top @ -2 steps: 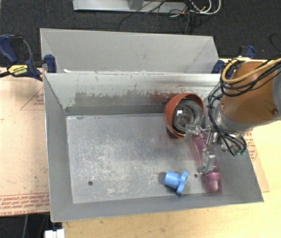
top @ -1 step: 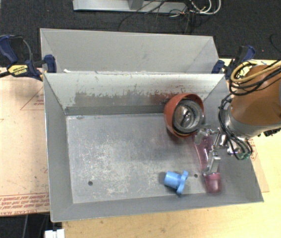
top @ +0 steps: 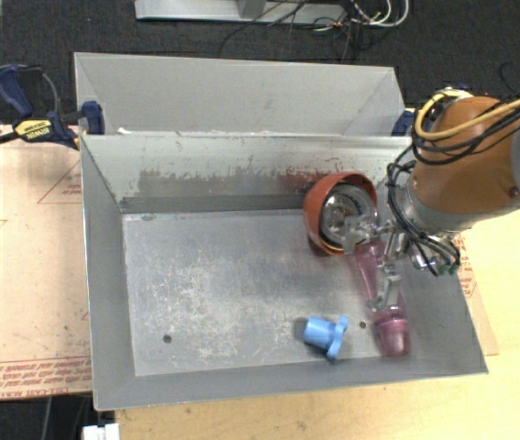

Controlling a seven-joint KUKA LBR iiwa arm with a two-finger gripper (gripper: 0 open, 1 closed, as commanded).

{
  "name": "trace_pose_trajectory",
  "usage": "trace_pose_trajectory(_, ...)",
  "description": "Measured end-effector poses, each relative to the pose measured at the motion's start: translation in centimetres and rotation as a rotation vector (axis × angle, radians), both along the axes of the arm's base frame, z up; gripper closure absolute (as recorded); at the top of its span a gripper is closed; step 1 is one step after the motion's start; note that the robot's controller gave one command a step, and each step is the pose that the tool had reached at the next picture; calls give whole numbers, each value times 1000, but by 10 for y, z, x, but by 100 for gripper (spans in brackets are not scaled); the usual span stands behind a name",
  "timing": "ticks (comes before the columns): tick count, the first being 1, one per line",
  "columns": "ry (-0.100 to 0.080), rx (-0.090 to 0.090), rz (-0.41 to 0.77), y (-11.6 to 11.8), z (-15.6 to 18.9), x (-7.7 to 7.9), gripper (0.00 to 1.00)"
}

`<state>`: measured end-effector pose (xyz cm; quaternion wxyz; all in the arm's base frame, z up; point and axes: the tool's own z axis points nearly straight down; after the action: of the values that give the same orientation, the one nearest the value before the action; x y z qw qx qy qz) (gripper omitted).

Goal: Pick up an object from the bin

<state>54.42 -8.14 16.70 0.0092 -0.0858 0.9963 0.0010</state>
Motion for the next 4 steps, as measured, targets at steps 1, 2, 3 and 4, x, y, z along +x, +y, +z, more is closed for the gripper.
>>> trace_pose_trajectory(1,16,2,-214,-27,-78,78,0)
trace_pose_trajectory(2,-4,1,-30,-10,-1,19,0)
trace_pose_trajectory(3,18,4,-201,-38,-74,72,0)
trace_pose_trajectory(4,-13,-3,167,-14,-40,40,0)
